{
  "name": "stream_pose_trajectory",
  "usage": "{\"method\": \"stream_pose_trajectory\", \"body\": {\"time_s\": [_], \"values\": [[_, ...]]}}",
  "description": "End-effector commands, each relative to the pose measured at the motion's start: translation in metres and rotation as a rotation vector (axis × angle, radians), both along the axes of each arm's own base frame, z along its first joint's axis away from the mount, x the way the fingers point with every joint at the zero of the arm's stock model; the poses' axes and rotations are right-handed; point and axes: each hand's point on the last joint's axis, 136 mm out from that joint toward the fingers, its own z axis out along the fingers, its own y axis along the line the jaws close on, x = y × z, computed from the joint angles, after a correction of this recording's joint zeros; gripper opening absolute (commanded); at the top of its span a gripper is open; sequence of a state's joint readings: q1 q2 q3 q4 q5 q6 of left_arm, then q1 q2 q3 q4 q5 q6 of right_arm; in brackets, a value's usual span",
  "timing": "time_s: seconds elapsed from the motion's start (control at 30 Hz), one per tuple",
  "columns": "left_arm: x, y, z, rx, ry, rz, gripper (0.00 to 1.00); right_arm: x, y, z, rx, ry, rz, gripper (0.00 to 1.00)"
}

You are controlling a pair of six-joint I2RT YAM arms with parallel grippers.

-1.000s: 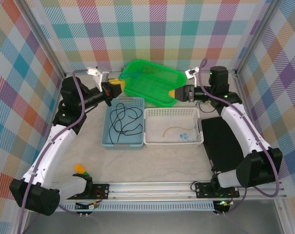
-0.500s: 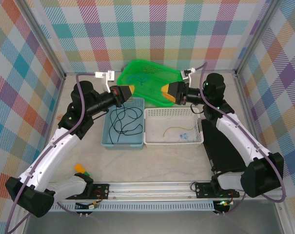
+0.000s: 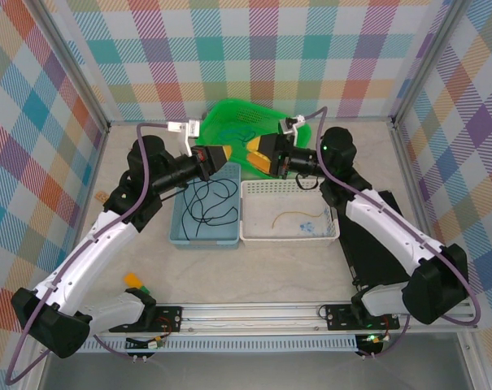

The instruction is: Untangle the cables

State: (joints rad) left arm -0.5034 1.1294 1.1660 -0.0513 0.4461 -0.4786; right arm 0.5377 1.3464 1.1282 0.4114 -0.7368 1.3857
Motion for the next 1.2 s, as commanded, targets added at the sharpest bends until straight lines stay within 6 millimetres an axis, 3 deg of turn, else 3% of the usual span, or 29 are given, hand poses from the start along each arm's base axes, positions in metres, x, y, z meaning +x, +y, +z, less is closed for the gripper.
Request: {"method": "stream_pose_trajectory", "body": {"time_s": [0.0,0.57,0.67,0.8,1.03,1.17], "values": [[-0.008,-0.001,0.012,-0.001,-0.046,-0.013,0.0,0.001,0.005,0.027,0.066,-0.018,-0.014,0.55],[-0.006,-0.006,-0.005,0.031,-0.043,-0.031,0.0,0.003,0.016,0.034,0.105,-0.006,-0.042,0.57],[-0.005,-0.007,-0.008,0.037,-0.04,-0.028,0.0,0.003,0.015,0.034,0.1,-0.014,-0.04,0.51],[-0.003,-0.003,-0.008,0.042,-0.044,-0.001,0.0,0.001,0.015,0.029,0.082,-0.009,-0.042,0.26],[0.01,0.014,-0.009,0.082,-0.027,0.125,0.0,0.0,0.006,0.015,0.006,-0.002,-0.069,0.0],[0.019,0.037,-0.015,0.138,0.003,0.258,0.0,0.012,-0.016,-0.01,-0.083,0.07,-0.126,0.0]]}}
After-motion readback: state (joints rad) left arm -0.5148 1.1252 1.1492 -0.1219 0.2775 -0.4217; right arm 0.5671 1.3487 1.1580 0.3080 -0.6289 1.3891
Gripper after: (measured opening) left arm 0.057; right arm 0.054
